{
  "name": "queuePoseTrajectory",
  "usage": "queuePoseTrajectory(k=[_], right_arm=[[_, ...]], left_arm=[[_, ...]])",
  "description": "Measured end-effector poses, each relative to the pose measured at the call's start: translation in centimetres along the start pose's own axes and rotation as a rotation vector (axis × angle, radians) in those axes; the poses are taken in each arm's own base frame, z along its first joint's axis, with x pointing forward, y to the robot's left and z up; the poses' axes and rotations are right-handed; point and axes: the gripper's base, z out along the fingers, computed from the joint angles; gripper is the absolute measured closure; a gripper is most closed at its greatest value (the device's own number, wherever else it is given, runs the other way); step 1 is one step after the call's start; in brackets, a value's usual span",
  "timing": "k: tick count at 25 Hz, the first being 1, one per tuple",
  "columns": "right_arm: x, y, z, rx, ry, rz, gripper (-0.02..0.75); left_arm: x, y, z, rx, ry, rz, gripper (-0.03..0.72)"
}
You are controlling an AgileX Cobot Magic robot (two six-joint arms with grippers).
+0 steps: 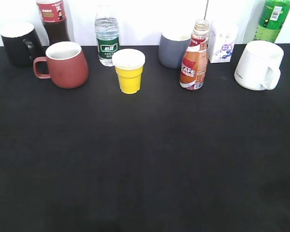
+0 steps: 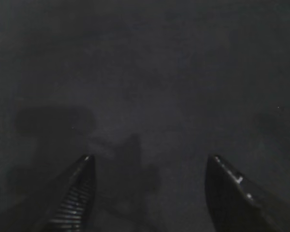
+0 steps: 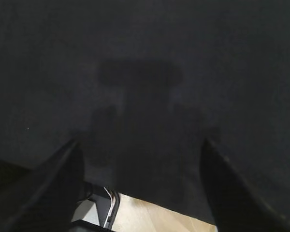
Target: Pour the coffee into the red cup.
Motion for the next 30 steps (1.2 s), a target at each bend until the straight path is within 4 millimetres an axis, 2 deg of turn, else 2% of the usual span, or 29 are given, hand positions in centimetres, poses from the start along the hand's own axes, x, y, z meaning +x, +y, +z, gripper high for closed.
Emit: queuePoseTrajectory(k=[12, 17, 23, 30], right_arm=[[0.0, 0.2, 0.0, -0.022, 0.000, -0.006, 0.157], [0.1, 0.1, -0.1, -0.009, -0.007, 0.021, 0.157], [2.0, -0.7, -2.9, 0.173, -0.215, 0.199, 0.157], [4.1, 0.1, -5.1, 0.213, -0.412, 0.199, 0.158]], left_arm=[[0.0, 0.0, 0.0, 0.000, 0.000, 0.000, 0.158], [0.1, 0.1, -0.2, -0.013, -0.017, -0.015, 0.203], [2.0, 0.7, -2.8, -0.180, -0.208, -0.177, 0.240], [3.8, 0.2, -4.6, -0.222, -0.371, -0.199, 0.243]])
